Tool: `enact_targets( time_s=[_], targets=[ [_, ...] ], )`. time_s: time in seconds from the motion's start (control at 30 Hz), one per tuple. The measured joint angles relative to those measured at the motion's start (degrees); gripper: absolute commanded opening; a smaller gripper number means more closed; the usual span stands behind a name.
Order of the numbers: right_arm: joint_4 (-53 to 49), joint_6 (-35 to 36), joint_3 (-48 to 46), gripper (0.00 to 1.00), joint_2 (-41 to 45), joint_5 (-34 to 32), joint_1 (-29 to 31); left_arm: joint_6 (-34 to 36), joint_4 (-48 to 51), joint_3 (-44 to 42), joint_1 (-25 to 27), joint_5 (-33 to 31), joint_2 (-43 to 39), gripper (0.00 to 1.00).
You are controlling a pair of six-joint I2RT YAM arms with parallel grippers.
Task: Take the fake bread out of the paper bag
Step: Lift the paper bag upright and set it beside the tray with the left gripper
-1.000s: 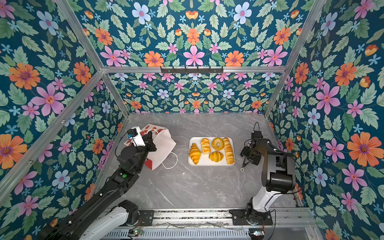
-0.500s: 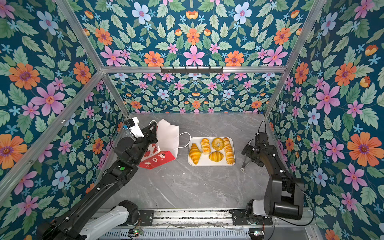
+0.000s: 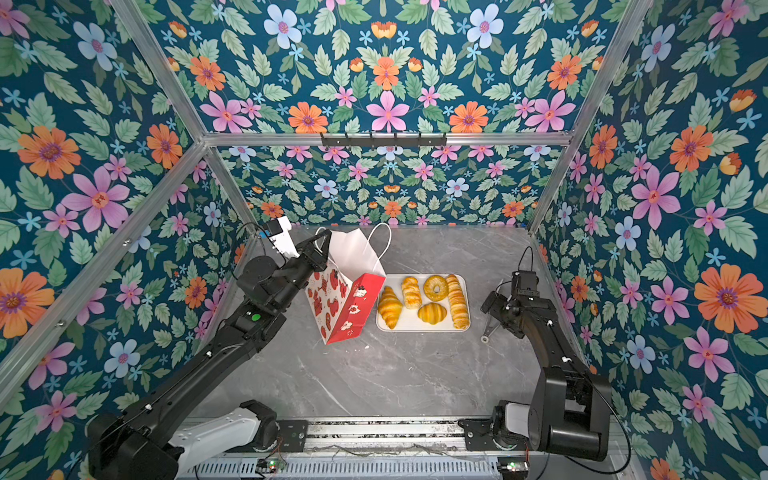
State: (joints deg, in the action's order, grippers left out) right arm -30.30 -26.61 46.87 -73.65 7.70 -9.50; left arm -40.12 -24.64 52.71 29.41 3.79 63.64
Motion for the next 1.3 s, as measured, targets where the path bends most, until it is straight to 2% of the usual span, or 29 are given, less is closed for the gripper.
enact_targets(
  time_s=[0.4, 1.3],
  targets=[
    [2.3, -0.2, -0.5, 0.95, -1.3, 2.7, 0.0, -0.4, -3.9, 3.0, 0.2, 5.2, 5.2, 0.00],
    [3.6, -0.4, -1.1, 0.95, -2.8, 4.3, 0.0, -3.6, -8.5, 4.3, -0.9, 10.2, 10.7, 0.00]
  ],
)
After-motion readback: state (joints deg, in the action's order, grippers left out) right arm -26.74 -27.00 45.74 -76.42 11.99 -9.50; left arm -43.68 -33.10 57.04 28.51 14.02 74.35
